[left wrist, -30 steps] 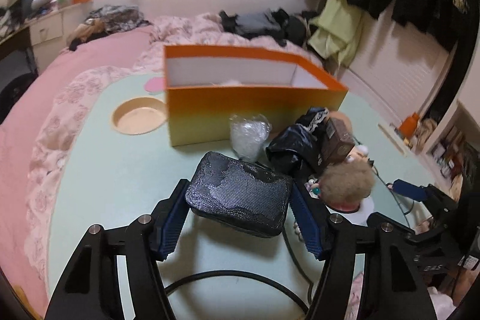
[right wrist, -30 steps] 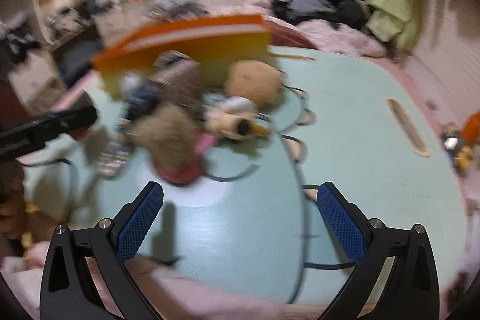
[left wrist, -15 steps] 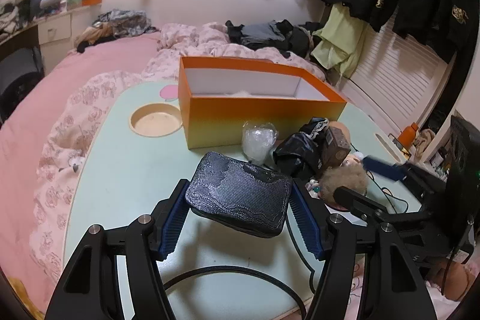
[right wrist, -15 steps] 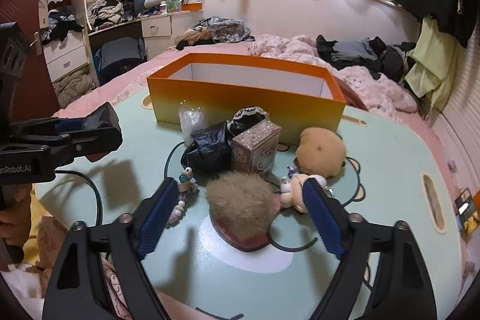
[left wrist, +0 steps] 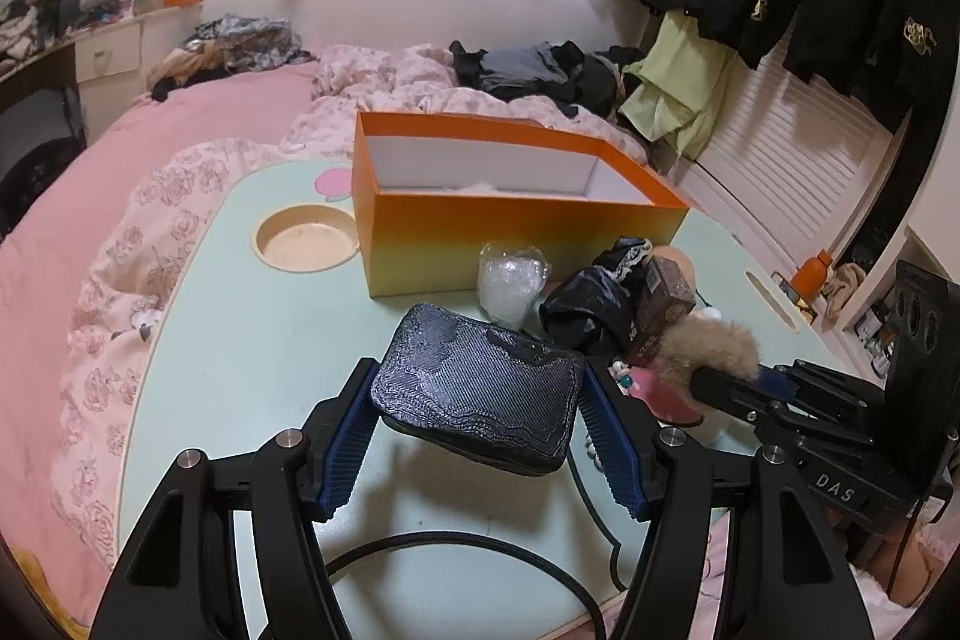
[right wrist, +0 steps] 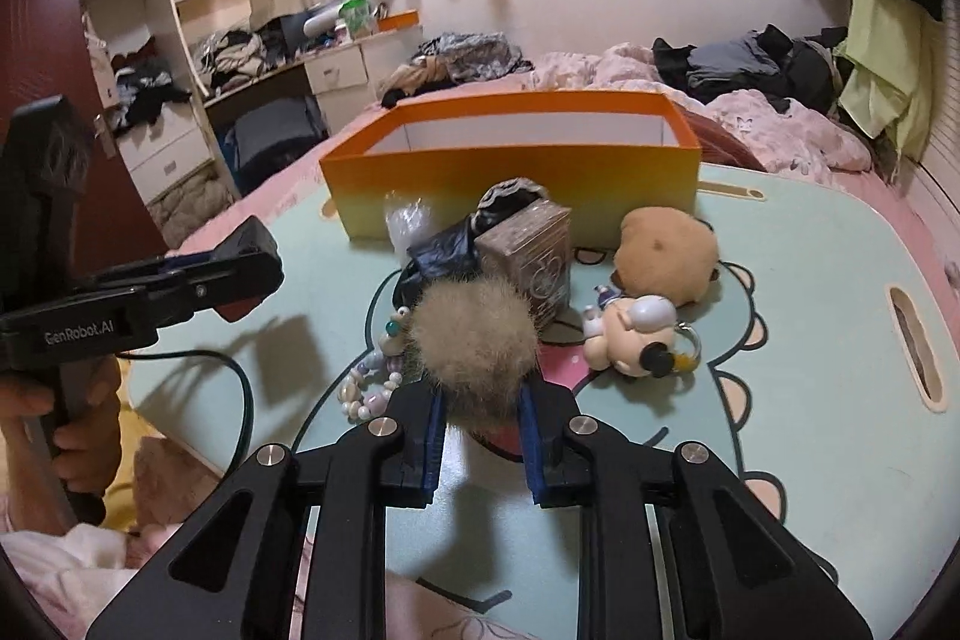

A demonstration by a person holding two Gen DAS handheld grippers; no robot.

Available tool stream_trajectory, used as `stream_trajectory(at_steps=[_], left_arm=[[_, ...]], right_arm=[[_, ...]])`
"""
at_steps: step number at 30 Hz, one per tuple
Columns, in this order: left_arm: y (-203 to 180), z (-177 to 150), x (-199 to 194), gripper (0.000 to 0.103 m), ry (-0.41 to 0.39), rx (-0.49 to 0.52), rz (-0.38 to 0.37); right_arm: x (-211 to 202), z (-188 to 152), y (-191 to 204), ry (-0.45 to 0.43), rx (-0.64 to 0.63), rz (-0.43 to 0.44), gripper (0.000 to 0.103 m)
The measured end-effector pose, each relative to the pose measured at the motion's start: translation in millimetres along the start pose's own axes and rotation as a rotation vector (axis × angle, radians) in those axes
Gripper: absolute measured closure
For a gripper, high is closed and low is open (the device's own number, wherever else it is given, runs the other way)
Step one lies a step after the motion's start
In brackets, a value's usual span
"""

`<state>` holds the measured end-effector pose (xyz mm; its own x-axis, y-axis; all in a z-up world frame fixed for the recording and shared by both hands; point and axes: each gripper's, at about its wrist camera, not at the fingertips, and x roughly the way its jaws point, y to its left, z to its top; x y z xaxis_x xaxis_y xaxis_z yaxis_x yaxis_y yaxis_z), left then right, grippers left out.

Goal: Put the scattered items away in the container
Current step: 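Carry the pouch and grey pompom into the box and open both grippers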

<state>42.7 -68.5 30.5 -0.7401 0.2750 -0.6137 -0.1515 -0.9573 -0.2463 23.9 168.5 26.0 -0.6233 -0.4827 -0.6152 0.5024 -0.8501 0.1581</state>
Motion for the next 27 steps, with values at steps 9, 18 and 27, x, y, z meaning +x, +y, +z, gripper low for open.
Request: stream_trajectory(at_steps=[9, 18, 27], left_arm=[[-6, 24, -5, 0.037, -0.04, 0.023, 0.006], [-14, 91, 13, 0.037, -0.086, 0.029, -0.05], [-2, 130, 92, 0.037, 0.036, 0.052, 0.026]], right_arm=[[-11, 26, -5, -0.05, 0.022, 0.009, 0.081], [-4, 83, -16, -0.117, -0.03, -0.087, 0.081], [71, 126, -45, -0.011, 0.017, -0.174, 0.08]])
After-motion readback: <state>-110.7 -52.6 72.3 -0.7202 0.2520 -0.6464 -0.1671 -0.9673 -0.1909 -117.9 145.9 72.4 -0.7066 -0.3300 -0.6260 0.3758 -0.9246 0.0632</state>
